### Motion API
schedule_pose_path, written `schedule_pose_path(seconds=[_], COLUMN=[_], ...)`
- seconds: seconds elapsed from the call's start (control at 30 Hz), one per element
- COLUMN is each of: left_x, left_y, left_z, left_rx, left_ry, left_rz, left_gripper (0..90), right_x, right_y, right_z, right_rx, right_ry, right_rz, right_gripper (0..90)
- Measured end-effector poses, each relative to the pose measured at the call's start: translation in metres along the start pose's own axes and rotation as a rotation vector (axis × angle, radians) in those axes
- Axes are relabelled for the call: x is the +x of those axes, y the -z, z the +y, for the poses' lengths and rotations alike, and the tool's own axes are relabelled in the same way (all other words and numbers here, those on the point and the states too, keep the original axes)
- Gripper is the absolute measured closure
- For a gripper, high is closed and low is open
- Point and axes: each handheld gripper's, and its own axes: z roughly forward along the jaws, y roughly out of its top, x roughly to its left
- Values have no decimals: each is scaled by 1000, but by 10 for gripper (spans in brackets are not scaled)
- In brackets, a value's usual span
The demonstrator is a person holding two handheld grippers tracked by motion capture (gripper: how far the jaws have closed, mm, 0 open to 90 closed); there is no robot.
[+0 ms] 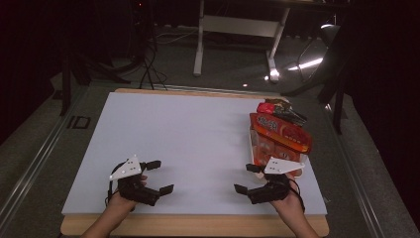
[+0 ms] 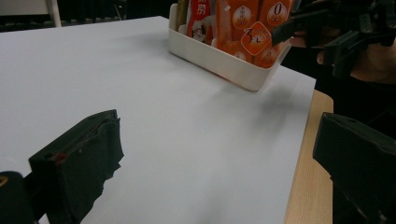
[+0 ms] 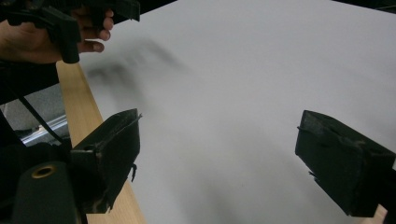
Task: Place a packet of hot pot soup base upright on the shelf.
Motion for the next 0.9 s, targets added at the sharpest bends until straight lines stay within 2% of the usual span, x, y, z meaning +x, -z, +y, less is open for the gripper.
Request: schedule_pose_path(seconds=[0.57, 0.7, 0.9], left_x=[0, -1, -2], left_y=[-1, -1, -3], left_z=[-2, -3, -4], left_rx=[8, 13, 21], left_ry=[-5, -6, -15], left_rz=[-3, -3, -6], left_gripper=[17, 17, 17], right_x=[-2, -3, -1], right_y=[4, 4, 2], right_z=[-21, -21, -21], right_rx=[67, 57, 59], right_ry=[-23, -27, 1], right_rz=[13, 21, 32], right_gripper=[139, 139, 139])
